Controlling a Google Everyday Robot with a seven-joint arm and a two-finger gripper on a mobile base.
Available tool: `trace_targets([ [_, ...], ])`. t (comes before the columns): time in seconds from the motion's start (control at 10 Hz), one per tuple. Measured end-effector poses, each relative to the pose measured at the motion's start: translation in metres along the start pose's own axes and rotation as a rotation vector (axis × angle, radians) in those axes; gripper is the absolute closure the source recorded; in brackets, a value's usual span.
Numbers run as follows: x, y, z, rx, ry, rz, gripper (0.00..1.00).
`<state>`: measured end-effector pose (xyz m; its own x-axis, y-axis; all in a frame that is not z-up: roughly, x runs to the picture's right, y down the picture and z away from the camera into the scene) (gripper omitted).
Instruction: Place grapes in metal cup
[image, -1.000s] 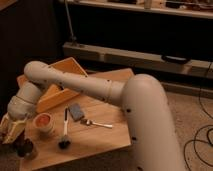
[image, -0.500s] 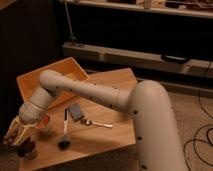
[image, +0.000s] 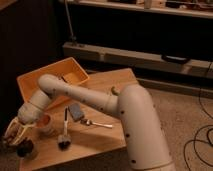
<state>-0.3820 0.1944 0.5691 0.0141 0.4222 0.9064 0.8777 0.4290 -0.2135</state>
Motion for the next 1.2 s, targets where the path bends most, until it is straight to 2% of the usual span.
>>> trace_targets([
  [0.2, 0.008, -0.010, 0.015, -0.038, -0.042, -0.026, 1.00],
  [0.5, 0.012, -0.015, 0.024, -0.067, -0.063, -0.042, 1.00],
  [0.9, 0.016, -0.015, 0.020, -0.067, -0.075, -0.024, 1.00],
  [1.2, 0.013, -0.011, 0.010, -0.064, -0.062, -0.005, 1.00],
])
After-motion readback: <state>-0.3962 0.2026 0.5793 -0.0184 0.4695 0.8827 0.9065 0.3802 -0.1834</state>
